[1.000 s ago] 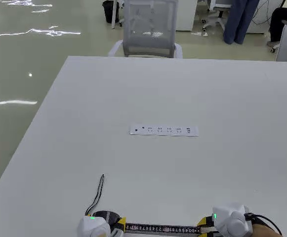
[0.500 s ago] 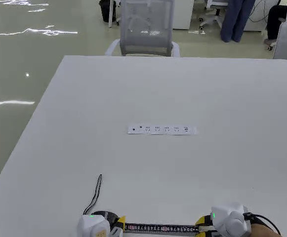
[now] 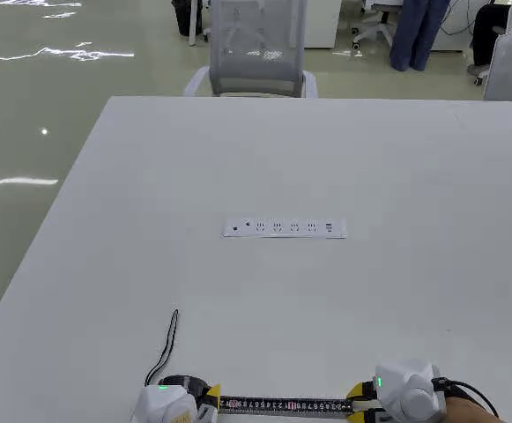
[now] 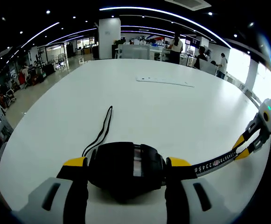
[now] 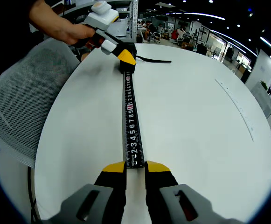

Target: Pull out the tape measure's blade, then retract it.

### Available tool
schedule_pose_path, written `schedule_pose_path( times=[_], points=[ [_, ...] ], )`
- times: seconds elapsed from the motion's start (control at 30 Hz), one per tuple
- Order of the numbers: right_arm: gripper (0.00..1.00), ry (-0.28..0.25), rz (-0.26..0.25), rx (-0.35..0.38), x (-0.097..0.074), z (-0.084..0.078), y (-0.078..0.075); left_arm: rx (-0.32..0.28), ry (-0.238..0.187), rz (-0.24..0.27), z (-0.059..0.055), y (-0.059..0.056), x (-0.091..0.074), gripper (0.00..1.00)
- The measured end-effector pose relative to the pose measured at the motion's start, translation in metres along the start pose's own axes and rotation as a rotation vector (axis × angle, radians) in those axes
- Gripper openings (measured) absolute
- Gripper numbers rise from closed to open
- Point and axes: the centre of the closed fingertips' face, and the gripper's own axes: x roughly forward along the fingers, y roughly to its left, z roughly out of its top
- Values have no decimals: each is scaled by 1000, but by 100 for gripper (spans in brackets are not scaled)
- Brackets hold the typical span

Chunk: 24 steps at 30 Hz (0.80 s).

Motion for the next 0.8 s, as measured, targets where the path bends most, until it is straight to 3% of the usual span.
schedule_pose_path(
  times=[0.8],
  points=[
    [13,14,12,-15,-1,0,5,14,24,-23,-1,0,-1,63]
  ],
)
